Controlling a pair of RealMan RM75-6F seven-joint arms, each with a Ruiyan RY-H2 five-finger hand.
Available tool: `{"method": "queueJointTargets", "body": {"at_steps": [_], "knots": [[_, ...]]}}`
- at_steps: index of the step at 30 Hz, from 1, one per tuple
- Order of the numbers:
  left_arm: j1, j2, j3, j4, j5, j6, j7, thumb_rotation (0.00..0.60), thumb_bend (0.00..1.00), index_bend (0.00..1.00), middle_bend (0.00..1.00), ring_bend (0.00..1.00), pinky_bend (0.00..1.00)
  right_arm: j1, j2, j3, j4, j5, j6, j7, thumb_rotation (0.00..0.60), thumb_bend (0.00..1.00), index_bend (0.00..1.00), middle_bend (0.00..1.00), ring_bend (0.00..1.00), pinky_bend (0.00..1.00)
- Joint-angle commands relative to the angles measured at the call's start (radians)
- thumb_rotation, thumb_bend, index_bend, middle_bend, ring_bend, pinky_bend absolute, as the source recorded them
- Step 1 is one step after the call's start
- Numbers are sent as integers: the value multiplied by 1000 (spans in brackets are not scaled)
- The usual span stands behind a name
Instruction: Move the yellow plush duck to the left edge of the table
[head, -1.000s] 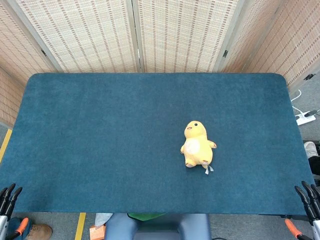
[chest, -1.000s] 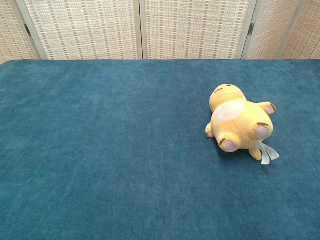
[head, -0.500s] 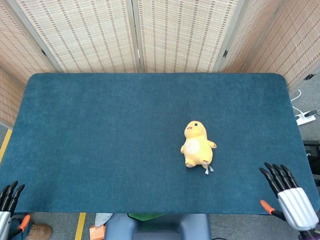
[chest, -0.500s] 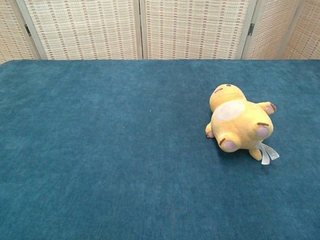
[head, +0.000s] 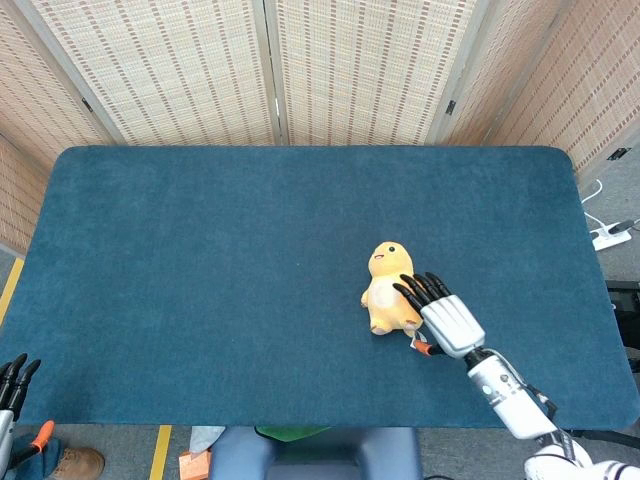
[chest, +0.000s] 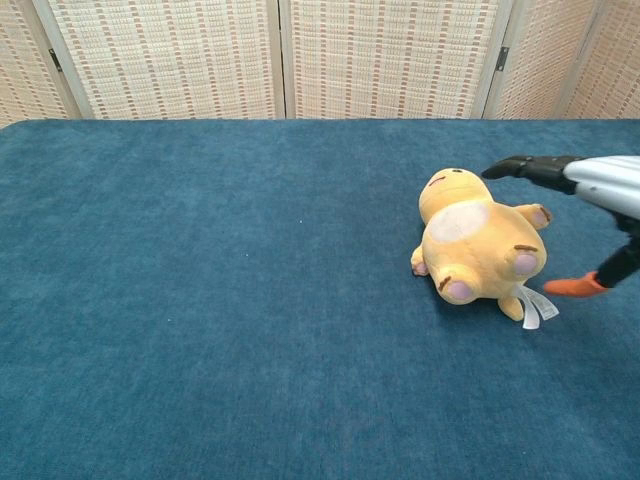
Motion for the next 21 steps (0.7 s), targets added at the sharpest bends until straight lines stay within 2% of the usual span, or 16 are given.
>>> {"method": "queueJointTargets", "body": {"at_steps": [1, 6, 8, 10, 11, 12, 13, 14, 15, 17, 21], "knots": [[-3, 5, -1, -3, -5, -5, -8, 600, 330, 0, 0, 29, 148, 63, -81, 26, 62, 97, -88, -56, 600, 163, 0, 0, 0, 0], [-3, 8, -3, 6, -10, 0, -30, 600, 330, 0, 0, 29, 148, 92, -105, 13, 72, 182, -124, -118, 600, 170, 0, 0, 0, 0], [-4, 10, -1, 5, -10, -3, -34, 600, 330, 0, 0, 29, 148, 98, -110, 8, 75, 202, -125, -141, 600, 205, 0, 0, 0, 0], [-4, 11, -1, 4, -10, -3, -34, 600, 330, 0, 0, 29, 149, 99, -112, 7, 75, 209, -123, -148, 600, 234, 4, 29, 9, 49], [-4, 11, 0, 4, -10, -4, -35, 600, 331, 0, 0, 29, 149, 100, -116, 7, 78, 214, -116, -159, 600, 279, 72, 138, 80, 173], [-4, 12, 0, 4, -9, -4, -36, 600, 331, 0, 0, 29, 149, 100, -124, 6, 86, 214, -98, -176, 600, 351, 210, 311, 206, 362], [-4, 12, 2, 4, -7, -3, -35, 600, 331, 0, 0, 29, 149, 97, -144, 9, 102, 215, -63, -196, 600, 407, 322, 439, 305, 505], [-3, 13, 3, 4, -1, 3, -37, 600, 330, 0, 0, 29, 149, 92, -174, 17, 125, 204, -10, -214, 600, 501, 522, 618, 470, 687], [-2, 13, 6, 5, 4, 8, -39, 600, 330, 0, 0, 29, 149, 90, -212, 18, 161, 149, 64, -234, 600, 546, 591, 666, 523, 743], [0, 13, 7, 9, 6, 11, -44, 600, 330, 0, 0, 29, 148, 89, -267, 4, 216, 66, 149, -185, 600, 643, 710, 749, 619, 843], [0, 15, 7, 10, 5, 13, -55, 600, 330, 0, 0, 29, 148, 108, -309, -14, 258, -54, 241, -80, 600, 701, 792, 801, 672, 903]]}}
